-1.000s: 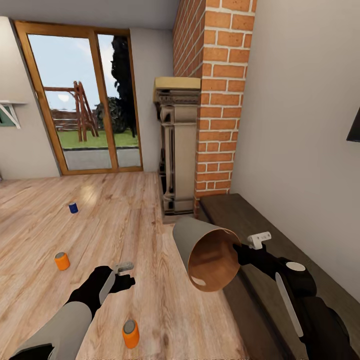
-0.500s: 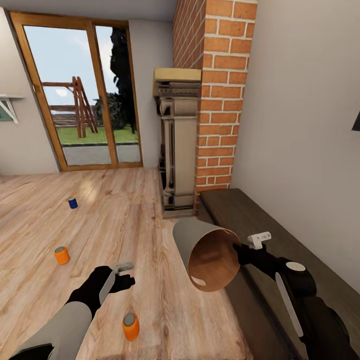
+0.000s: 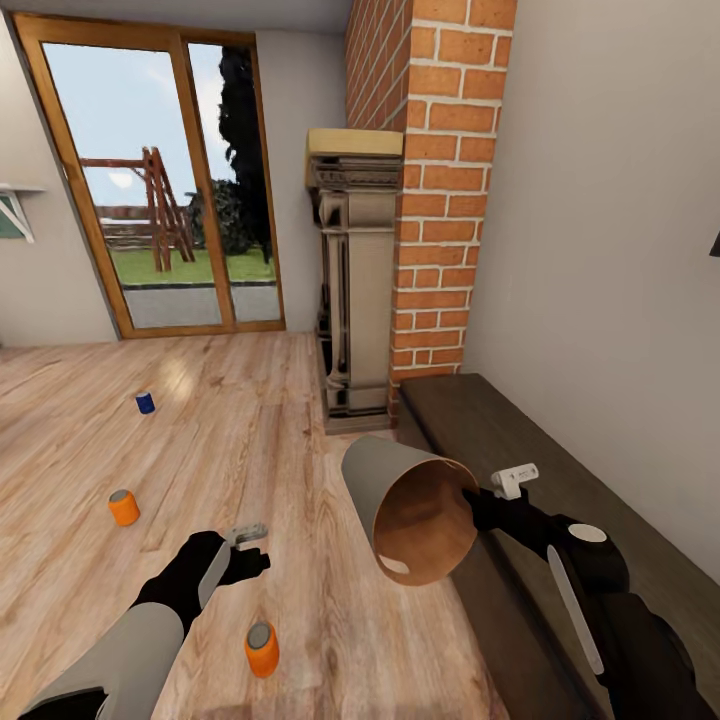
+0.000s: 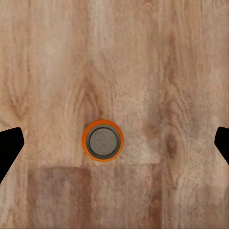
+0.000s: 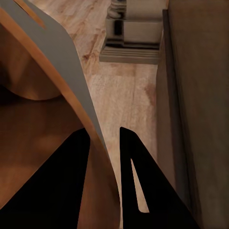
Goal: Put the three can of soda from the living room inside the tash can in the kitchen.
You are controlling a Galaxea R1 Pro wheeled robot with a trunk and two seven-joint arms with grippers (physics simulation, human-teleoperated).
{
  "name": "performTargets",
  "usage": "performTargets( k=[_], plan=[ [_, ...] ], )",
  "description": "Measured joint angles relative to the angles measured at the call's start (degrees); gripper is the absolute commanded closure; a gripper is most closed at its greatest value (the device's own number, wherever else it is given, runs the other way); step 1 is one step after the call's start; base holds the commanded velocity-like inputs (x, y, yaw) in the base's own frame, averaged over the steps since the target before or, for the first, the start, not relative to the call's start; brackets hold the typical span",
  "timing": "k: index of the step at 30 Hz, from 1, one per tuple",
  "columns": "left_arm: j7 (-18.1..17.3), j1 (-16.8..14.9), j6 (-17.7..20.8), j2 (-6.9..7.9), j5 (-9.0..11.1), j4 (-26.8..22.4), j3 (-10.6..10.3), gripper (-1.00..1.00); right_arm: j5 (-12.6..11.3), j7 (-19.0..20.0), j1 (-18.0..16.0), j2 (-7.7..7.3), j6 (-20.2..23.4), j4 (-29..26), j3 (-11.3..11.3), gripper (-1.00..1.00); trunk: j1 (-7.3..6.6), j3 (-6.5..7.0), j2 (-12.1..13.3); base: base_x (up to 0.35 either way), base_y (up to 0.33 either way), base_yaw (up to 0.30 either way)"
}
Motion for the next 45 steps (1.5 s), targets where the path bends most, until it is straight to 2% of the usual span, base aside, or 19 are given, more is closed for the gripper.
performTargets(
  k=[8,23,45],
  plan=[
    [0.0,0.0,0.0,0.0,0.0,0.0,0.0,-1.0,0.0,0.0,0.0,0.0,0.0,0.0,0.1,1.0,0.0,0.0,0.0,0.136,0.017,0.0],
    [0.0,0.0,0.0,0.0,0.0,-0.3,0.0,-1.0,0.0,-0.1,0.0,0.0,0.0,0.1,0.2,1.0,0.0,0.0,0.0,0.012,0.002,0.0],
    [0.2,0.0,-0.1,0.09,-0.1,-0.2,0.0,-1.0,0.2,-0.1,0.0,0.0,0.0,0.1,0.2,1.0,0.57,-4.87,-0.3,0.0,0.0,0.0]
  ],
)
